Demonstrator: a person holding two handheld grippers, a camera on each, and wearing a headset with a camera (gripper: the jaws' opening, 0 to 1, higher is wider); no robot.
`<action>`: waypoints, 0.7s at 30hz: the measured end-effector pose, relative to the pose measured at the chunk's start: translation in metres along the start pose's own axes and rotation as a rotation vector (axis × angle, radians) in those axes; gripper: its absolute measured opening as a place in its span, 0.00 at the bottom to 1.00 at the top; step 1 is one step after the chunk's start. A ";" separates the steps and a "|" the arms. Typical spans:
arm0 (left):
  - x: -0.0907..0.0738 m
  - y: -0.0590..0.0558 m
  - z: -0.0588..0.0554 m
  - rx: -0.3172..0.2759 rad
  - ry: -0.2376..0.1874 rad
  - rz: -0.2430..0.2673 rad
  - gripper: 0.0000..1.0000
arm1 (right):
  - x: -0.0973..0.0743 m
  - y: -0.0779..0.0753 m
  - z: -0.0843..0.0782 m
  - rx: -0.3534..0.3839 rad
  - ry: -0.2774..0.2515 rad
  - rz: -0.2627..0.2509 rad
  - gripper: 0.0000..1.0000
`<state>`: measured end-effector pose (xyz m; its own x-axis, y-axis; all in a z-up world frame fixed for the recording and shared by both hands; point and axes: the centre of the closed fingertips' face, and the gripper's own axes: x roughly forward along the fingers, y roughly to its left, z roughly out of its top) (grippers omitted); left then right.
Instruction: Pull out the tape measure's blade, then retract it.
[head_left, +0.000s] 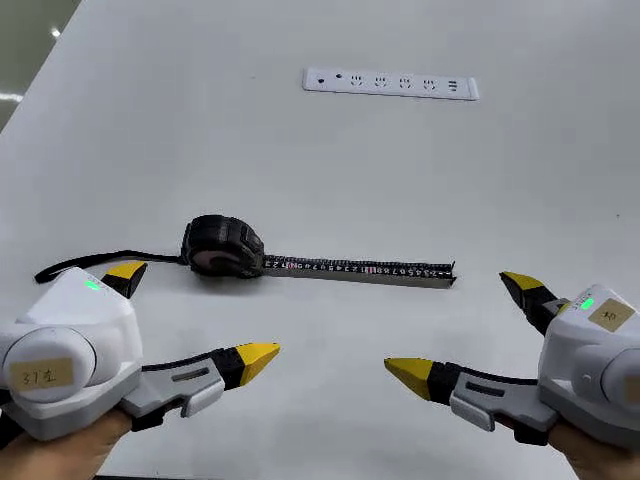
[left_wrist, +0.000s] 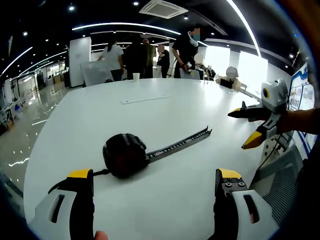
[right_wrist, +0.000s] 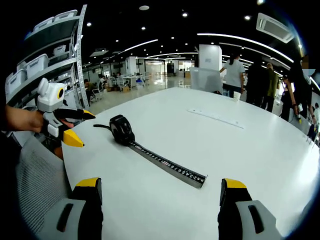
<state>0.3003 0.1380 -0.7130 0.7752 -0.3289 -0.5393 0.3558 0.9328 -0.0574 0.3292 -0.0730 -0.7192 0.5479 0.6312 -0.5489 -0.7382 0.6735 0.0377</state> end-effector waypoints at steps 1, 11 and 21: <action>0.000 0.000 0.000 -0.005 0.001 0.002 0.99 | -0.001 0.000 0.000 0.007 0.001 -0.003 0.99; 0.001 -0.002 0.006 -0.015 -0.012 0.017 0.99 | -0.001 0.004 0.005 0.031 -0.011 -0.006 0.99; 0.004 -0.001 0.009 -0.006 -0.014 0.027 0.99 | -0.002 0.003 0.005 0.052 -0.014 -0.013 0.99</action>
<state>0.3078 0.1345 -0.7080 0.7917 -0.3056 -0.5290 0.3314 0.9423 -0.0485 0.3281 -0.0702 -0.7142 0.5630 0.6273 -0.5381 -0.7098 0.7005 0.0739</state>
